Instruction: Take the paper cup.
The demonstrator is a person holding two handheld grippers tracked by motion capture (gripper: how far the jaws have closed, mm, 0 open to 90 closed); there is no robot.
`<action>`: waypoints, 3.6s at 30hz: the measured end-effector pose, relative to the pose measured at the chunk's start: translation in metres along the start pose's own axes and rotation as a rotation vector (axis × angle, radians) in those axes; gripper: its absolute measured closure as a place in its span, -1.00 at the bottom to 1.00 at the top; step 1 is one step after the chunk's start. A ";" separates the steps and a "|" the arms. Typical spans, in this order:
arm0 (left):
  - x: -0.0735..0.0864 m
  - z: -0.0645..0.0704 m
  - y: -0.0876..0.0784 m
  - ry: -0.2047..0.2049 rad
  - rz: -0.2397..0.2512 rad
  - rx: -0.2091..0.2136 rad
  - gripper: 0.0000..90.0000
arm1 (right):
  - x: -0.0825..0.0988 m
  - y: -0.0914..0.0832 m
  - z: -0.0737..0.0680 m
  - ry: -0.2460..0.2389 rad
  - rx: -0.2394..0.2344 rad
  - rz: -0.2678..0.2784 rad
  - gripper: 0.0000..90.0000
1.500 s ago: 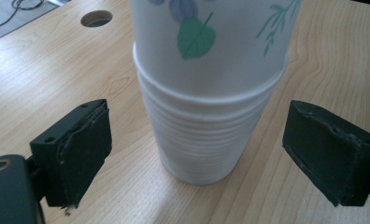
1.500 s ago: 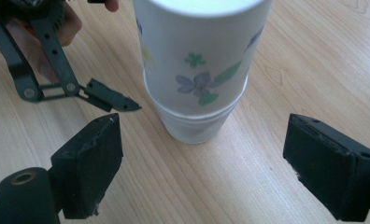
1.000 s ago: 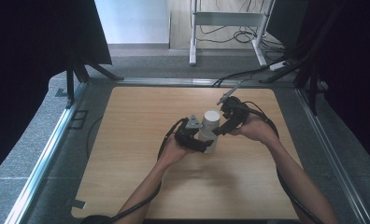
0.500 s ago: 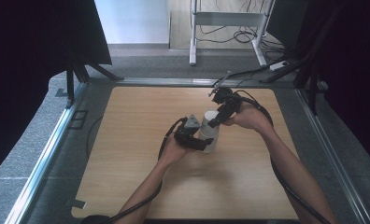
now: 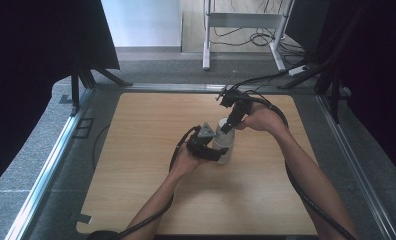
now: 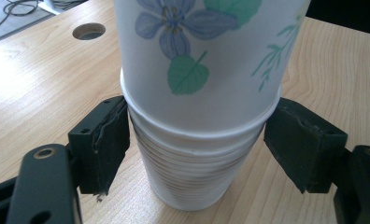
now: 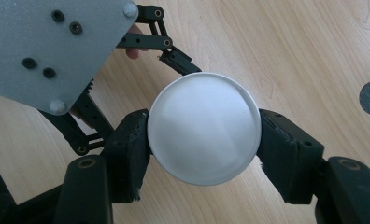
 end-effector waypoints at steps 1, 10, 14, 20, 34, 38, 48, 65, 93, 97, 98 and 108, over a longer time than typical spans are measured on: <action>0.000 0.000 0.000 0.001 0.000 -0.001 -0.49 | -0.001 -0.001 0.000 0.002 0.002 -0.002 -0.18; 0.000 0.000 -0.001 0.019 -0.008 -0.003 -0.49 | -0.010 -0.018 0.001 -0.004 0.015 0.021 -0.18; 0.000 0.000 -0.002 0.036 -0.008 -0.008 -0.50 | -0.010 -0.023 0.002 -0.003 0.018 0.037 -0.18; 0.000 0.000 -0.002 0.038 -0.012 -0.012 -0.51 | -0.012 -0.034 0.002 -0.005 0.024 0.061 -0.17; -0.004 -0.002 -0.005 0.005 -0.011 -0.012 -0.61 | -0.018 -0.068 -0.001 -0.024 0.063 0.095 -0.17; -0.006 -0.003 -0.009 -0.008 -0.006 -0.011 -0.66 | -0.020 -0.078 -0.006 -0.034 0.066 0.100 -0.17; -0.009 0.004 -0.022 0.021 -0.025 0.020 -0.72 | -0.014 -0.090 -0.017 -0.058 0.057 0.109 -0.17; 0.002 0.022 -0.045 0.022 -0.070 0.112 -0.91 | 0.017 -0.095 -0.034 -0.090 0.028 0.104 -0.17; 0.028 0.053 -0.077 0.037 -0.052 0.200 -1.00 | 0.069 -0.063 -0.071 -0.141 -0.036 0.163 -0.18; 0.033 0.054 -0.081 0.034 -0.045 0.202 -1.00 | 0.074 -0.054 -0.074 -0.141 -0.046 0.175 -0.17; 0.034 0.054 -0.082 0.033 -0.041 0.200 -1.00 | 0.075 -0.052 -0.074 -0.140 -0.047 0.180 -0.17; 0.048 0.056 -0.089 0.052 -0.050 0.185 -0.99 | 0.081 -0.036 -0.081 -0.149 -0.059 0.235 -0.17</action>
Point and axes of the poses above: each handheld gripper's, and its own axes: y roughly forward along the jaws, x roughly out of its underside, z roughly to its right, the point moved 9 cm from there along y, roughly forward along the jaws, and after that the axes turned 7 degrees about z, right-handed, at the moved point
